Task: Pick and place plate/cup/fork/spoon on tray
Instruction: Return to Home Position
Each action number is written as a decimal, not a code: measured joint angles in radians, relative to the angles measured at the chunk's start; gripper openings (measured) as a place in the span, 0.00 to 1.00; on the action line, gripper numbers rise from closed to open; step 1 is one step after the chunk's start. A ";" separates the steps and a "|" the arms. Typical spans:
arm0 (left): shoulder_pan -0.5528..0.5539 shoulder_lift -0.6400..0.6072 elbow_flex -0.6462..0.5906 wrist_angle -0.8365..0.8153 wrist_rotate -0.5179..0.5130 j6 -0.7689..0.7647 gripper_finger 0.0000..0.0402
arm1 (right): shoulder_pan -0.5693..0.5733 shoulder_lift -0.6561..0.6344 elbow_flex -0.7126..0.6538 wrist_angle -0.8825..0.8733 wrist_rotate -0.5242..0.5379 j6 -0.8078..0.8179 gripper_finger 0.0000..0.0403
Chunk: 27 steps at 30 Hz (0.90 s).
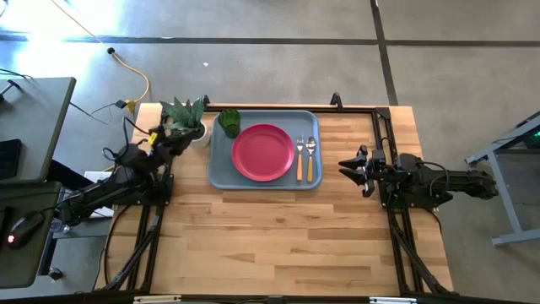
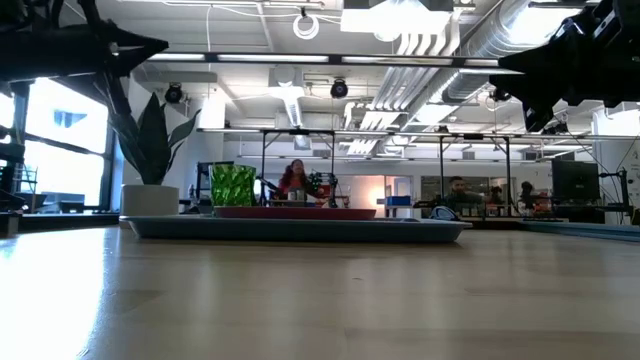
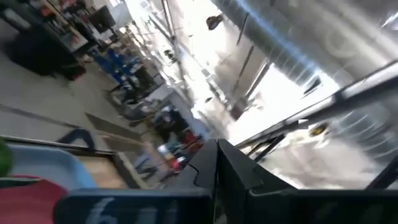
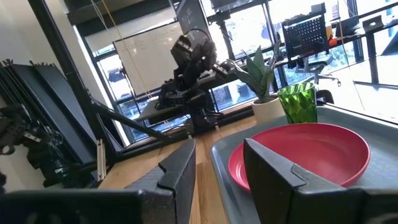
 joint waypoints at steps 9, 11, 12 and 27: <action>0.000 0.001 -0.001 -0.021 -0.002 0.181 0.01 | 0.000 0.000 0.000 0.000 0.000 0.000 0.31; 0.000 0.001 -0.001 -0.022 -0.002 0.191 0.01 | 0.000 0.000 0.000 0.000 0.000 0.000 0.31; 0.000 0.001 -0.001 -0.022 -0.002 0.191 0.01 | 0.000 0.000 0.000 0.000 0.000 0.000 0.31; 0.000 0.001 -0.001 -0.233 -0.004 0.215 0.01 | 0.000 0.000 0.000 0.000 0.000 0.000 0.31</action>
